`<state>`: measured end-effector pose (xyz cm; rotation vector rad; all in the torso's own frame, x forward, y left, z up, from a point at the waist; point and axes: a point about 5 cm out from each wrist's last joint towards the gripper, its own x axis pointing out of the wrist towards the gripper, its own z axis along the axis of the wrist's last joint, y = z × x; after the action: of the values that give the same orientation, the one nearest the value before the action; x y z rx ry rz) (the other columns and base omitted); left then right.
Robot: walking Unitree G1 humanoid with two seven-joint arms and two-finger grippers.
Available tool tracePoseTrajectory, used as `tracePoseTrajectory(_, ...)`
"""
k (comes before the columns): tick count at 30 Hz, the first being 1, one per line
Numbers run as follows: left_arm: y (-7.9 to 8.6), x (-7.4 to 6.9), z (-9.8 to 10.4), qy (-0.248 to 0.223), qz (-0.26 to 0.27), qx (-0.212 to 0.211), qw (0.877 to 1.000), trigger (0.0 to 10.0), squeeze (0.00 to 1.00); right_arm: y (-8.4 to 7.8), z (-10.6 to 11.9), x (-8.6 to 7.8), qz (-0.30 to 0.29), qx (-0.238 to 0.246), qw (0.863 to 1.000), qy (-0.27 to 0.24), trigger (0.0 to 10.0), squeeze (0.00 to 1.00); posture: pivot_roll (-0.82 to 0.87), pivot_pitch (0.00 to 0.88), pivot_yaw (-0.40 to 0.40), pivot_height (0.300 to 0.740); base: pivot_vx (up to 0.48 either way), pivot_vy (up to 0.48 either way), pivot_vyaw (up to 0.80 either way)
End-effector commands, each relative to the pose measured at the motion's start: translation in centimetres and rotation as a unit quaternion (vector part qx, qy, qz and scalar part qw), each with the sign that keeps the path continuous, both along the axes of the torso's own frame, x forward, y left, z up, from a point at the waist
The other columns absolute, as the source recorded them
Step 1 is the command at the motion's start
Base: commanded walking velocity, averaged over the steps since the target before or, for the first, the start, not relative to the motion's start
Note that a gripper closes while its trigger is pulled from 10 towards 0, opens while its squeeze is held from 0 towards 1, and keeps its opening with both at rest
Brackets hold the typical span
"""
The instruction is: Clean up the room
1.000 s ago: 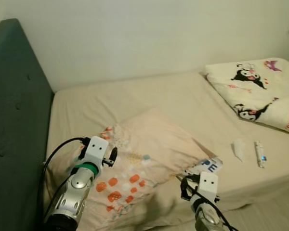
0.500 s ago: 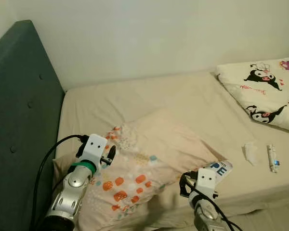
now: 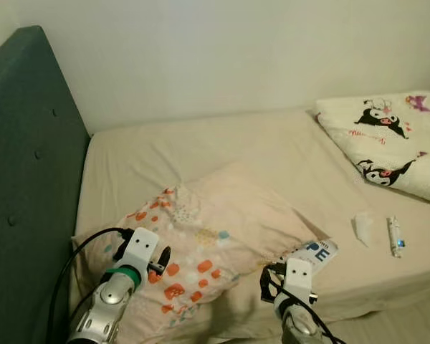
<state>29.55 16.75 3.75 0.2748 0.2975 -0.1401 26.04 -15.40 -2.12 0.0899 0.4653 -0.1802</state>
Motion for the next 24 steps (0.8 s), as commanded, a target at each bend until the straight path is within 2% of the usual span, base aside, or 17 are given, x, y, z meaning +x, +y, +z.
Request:
tracePoseTrajectory(1, 0.2, 0.1, 0.2, 0.003, 0.024, -0.021, 0.999, 10.0, 0.0, -0.1, 0.1, 0.1, -0.001, 0.0, 1.0, -0.004, 10.0, 0.0, 0.13, 0.0, 0.04, 0.74, 0.0, 0.0, 0.0)
tracePoseTrajectory(4, 0.1, 0.3, 0.3, -0.001, 0.037, -0.028, 0.999, 10.0, 0.0, -0.2, 0.3, 0.3, -0.002, 0.0, 1.0, -0.009, 10.0, 0.0, 0.13, 0.0, 0.037, 0.74, 0.0, 0.0, 0.0)
tracePoseTrajectory(6, -0.1, 0.5, 0.6, 0.004, 0.048, -0.047, 0.998, 10.0, 0.0, -0.2, 0.4, 0.4, 0.002, 0.003, 1.0, -0.012, 10.0, 0.0, 0.13, 0.0, 0.045, 0.74, 0.0, 0.0, 0.0)
tracePoseTrajectory(12, -0.5, 1.2, 1.9, -0.023, 0.031, -0.034, 0.999, 10.0, 0.0, -0.4, 0.4, 0.5, 0.01, -0.018, 1.0, -0.01, 10.0, 0.0, 0.15, 0.0, 0.071, 0.74, 0.0, 0.0, 0.0)
tracePoseTrajectory(18, -0.5, 1.3, 2.7, -0.039, 0.031, -0.036, 0.998, 10.0, 0.0, -0.7, 0.0, 0.0, -0.014, 0.004, 1.0, -0.004, 10.0, 0.0, 0.16, 0.0, 0.061, 0.74, 0.0, 0.0, 0.0)
tracePoseTrajectory(19, -0.3, 1.4, 2.9, -0.045, 0.024, -0.018, 0.999, 10.0, 0.0, -0.4, 0.1, 0.1, -0.011, 0.005, 1.0, -0.008, 10.0, 0.0, 0.16, 0.0, 0.058, 0.74, 0.0, 0.0, 0.0)
tracePoseTrajectory(24, 0.9, 1.8, 3.5, -0.057, 0.027, 0.007, 0.998, 10.0, 0.0, 0.4, 1.1, 1.0, 0.002, 0.011, 0.999, -0.036, 10.0, 0.0, 0.16, 0.0, 0.052, 0.74, 0.0, 0.0, 0.0)
